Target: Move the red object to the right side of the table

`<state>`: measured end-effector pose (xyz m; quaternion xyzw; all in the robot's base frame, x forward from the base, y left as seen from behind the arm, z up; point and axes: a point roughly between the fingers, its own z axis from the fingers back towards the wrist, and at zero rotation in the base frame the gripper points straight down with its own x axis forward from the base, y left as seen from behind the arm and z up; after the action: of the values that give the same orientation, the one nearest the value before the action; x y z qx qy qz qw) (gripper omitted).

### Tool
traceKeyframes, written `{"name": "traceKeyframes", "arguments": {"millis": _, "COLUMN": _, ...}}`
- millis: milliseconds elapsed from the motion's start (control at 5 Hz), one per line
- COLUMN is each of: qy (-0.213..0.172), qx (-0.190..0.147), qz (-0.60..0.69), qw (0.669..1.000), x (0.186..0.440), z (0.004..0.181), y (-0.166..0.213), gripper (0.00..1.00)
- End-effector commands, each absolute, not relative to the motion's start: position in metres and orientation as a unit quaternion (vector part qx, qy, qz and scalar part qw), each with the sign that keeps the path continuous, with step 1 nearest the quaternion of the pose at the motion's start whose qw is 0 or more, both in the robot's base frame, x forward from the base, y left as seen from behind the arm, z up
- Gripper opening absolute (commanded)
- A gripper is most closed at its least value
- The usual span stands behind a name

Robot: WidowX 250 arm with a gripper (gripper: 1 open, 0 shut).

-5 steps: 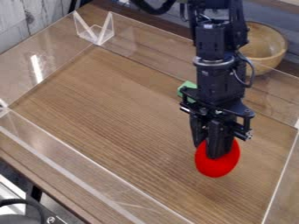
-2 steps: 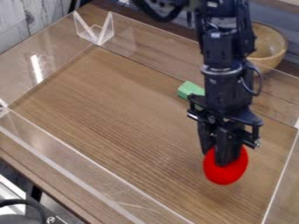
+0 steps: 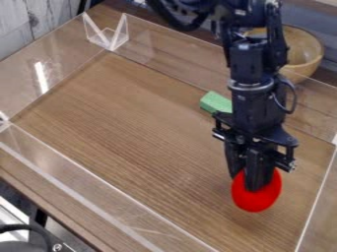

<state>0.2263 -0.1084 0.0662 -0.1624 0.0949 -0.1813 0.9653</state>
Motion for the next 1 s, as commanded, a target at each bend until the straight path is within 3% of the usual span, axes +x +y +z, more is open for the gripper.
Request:
{"name": "traceKeyframes", "arguments": {"millis": 0, "qy": 0.082, "qx": -0.167, "qz": -0.188, "qw": 0.964, "x": 0.2283, "z": 0.0703, "y": -0.114, "gripper": 0.0}}
{"name": "traceKeyframes", "arguments": {"millis": 800, "qy": 0.084, "qx": -0.178, "qz": -0.186, "qw": 0.963, "x": 0.228, "z": 0.0664, "y": -0.1157, "gripper": 0.0}}
